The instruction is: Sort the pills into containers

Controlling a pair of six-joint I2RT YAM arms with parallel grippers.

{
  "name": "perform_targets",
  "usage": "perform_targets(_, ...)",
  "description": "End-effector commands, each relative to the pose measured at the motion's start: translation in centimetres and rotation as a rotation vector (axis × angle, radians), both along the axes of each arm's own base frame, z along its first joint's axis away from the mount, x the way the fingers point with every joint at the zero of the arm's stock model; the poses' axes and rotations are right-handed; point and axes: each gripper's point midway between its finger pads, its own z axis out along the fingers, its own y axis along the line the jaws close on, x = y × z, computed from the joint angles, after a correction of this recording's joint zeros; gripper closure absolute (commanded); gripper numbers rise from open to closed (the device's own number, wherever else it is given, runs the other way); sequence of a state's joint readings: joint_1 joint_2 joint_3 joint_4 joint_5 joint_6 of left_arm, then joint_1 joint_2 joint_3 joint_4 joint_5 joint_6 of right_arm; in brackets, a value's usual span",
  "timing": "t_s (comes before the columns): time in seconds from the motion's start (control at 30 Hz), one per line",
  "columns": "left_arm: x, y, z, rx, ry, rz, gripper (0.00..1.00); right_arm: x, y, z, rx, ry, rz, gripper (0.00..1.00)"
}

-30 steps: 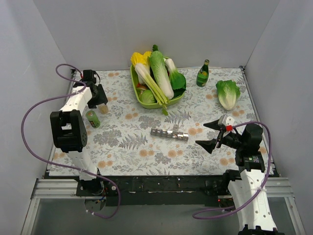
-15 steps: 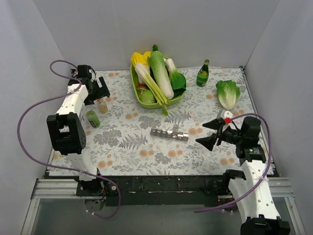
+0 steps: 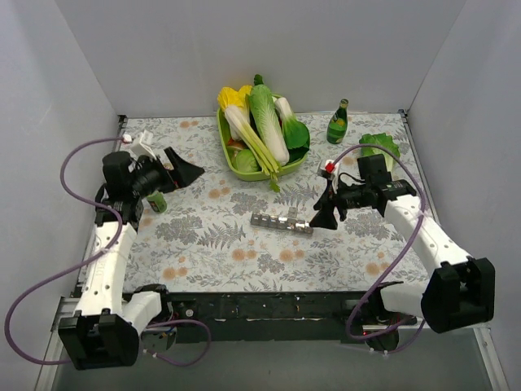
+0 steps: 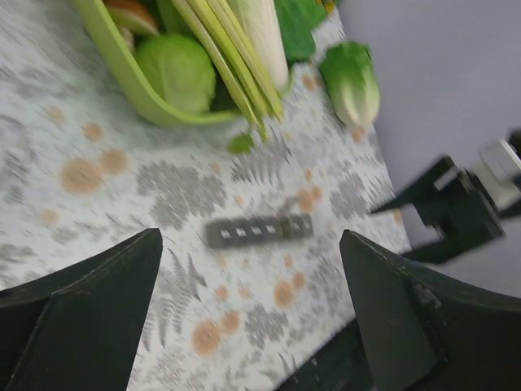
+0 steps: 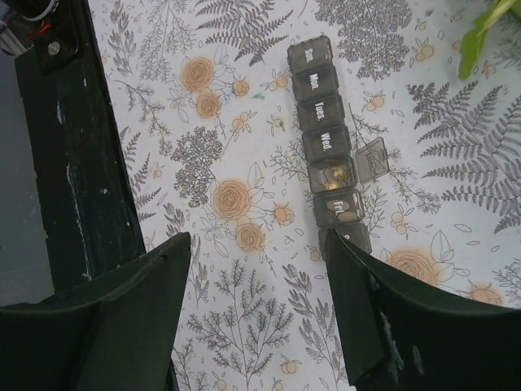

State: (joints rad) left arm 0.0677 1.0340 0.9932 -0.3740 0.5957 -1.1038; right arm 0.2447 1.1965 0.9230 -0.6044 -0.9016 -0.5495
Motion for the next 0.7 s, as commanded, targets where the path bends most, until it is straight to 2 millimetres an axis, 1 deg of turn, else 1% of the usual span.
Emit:
perform_targets(0.0, -6.2, -5.9, -1.5, -0.242, 0.044, -0.320, 0.10, 2.0, 0.5, -0.9, -0.046, 0.033, -0.035, 0.27)
perform_targets(0.03, -6.7, -6.6, -1.2, -0.261, 0.011, -0.349, 0.12, 2.3, 0.6, -1.3, -0.047, 0.040, -0.035, 0.27)
perform_targets(0.07, -8.0, -7.6, -2.5, -0.280, 0.038, -0.385, 0.12, 2.7, 0.8, -2.3, -0.055, 0.072, -0.032, 0.28)
perform_targets(0.1, -8.6, -8.8, -2.7, -0.287, 0.048, -0.403, 0.12, 3.1, 1.0, -2.5, -0.054, 0.085, -0.031, 0.28)
perform_targets(0.13, -8.7, -9.4, -3.2, -0.286, 0.047, -0.401, 0.13, 3.8, 1.3, -2.2, -0.047, 0.085, -0.026, 0.32)
perform_targets(0.17, -8.7, -10.0, -3.3, -0.292, 0.033, -0.409, 0.16, 4.0, 1.6, -3.2, -0.044, 0.138, -0.015, 0.34)
perform_targets(0.2, -9.0, -11.0, -4.8, -0.314, 0.093, -0.415, 0.18, 4.2, 1.7, -3.4, -0.041, 0.162, -0.013, 0.36)
perform_targets(0.23, -8.8, -11.6, -4.9, -0.321, 0.084, -0.421, 0.22, 4.9, 2.1, -2.9, -0.034, 0.160, -0.011, 0.40)
perform_targets(0.27, -8.9, -12.2, -5.5, -0.325, 0.102, -0.434, 0.26, 5.2, 2.2, -3.7, -0.037, 0.192, -0.009, 0.42)
perform_targets(0.3, -8.7, -13.1, -7.2, -0.317, 0.161, -0.436, 0.30, 5.6, 2.4, -3.8, -0.038, 0.196, -0.006, 0.44)
perform_targets(0.4, -8.6, -14.9, -8.6, -0.300, 0.190, -0.471, 0.33, 6.7, 2.6, -3.9, -0.040, 0.208, -0.011, 0.48)
perform_targets(0.43, -7.9, -15.3, -9.5, -0.295, 0.204, -0.466, 0.35, 7.1, 2.8, -3.9, -0.035, 0.209, -0.019, 0.49)
perform_targets(0.5, -7.6, -16.0, -10.4, -0.292, 0.221, -0.479, 0.39, 7.9, 3.0, -4.2, -0.035, 0.220, -0.023, 0.52)
perform_targets(0.53, -7.0, -16.5, -11.3, -0.289, 0.240, -0.482, 0.42, 8.2, 3.1, -4.4, -0.036, 0.227, -0.027, 0.55)
perform_targets(0.57, -6.8, -16.8, -11.8, -0.286, 0.253, -0.488, 0.43, 8.7, 3.2, -4.7, -0.041, 0.238, -0.030, 0.57)
perform_targets(0.6, -6.7, -17.2, -12.4, -0.282, 0.269, -0.498, 0.43, 9.0, 3.2, -4.9, -0.048, 0.242, -0.035, 0.58)
perform_targets(0.63, -6.3, -17.6, -13.4, -0.277, 0.287, -0.501, 0.44, 9.1, 3.2, -5.2, -0.051, 0.246, -0.037, 0.62)
perform_targets(0.67, -6.0, -17.9, -13.8, -0.276, 0.297, -0.504, 0.45, 9.4, 3.1, -5.7, -0.061, 0.252, -0.044, 0.63)
